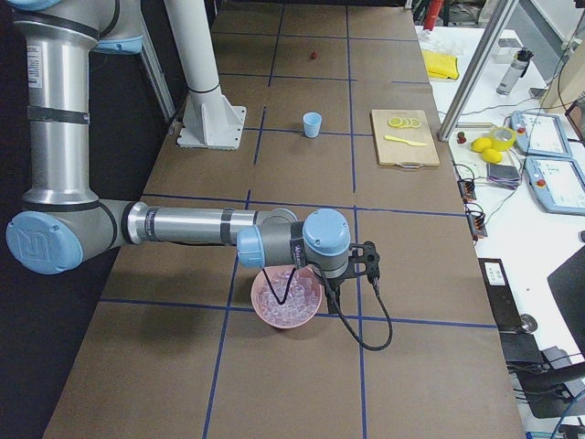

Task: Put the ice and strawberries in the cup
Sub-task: 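Grasp an ice cube from the pink bowl with the right gripper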

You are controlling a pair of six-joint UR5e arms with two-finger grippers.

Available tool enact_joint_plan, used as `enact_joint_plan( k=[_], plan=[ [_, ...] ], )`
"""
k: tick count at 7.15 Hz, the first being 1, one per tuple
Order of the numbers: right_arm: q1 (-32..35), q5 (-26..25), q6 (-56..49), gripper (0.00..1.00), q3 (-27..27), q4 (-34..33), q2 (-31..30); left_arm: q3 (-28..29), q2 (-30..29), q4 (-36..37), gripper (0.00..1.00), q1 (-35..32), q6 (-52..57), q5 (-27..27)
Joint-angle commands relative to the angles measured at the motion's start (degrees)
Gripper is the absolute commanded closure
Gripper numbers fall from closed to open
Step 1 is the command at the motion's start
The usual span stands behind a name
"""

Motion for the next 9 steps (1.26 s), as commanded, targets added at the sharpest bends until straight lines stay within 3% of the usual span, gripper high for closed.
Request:
enact_joint_plan(
  k=[1, 4, 6, 9],
  plan=[
    [-1.42, -1.00, -0.02, 0.01, 0.47, 0.23, 0.00, -0.59, -0.02, 0.00, 0.00, -0.06, -0.06, 0.00],
    [-7.65, -5.03, 0.07, 0.02, 1.53, 9.15, -5.61, -0.68, 0.16, 0.00, 0.00, -0.06, -0.06, -0.09],
    [-8.80, -4.61, 0.25, 0.14, 1.53, 9.28, -6.68, -0.68, 0.16, 0.00, 0.00, -0.06, 0.03, -0.09],
    [-12.31, -5.04, 0.94, 0.17, 1.27, 9.28, -6.68, -0.68, 0.16, 0.00, 0.00, -0.06, 0.03, -0.09]
  ],
)
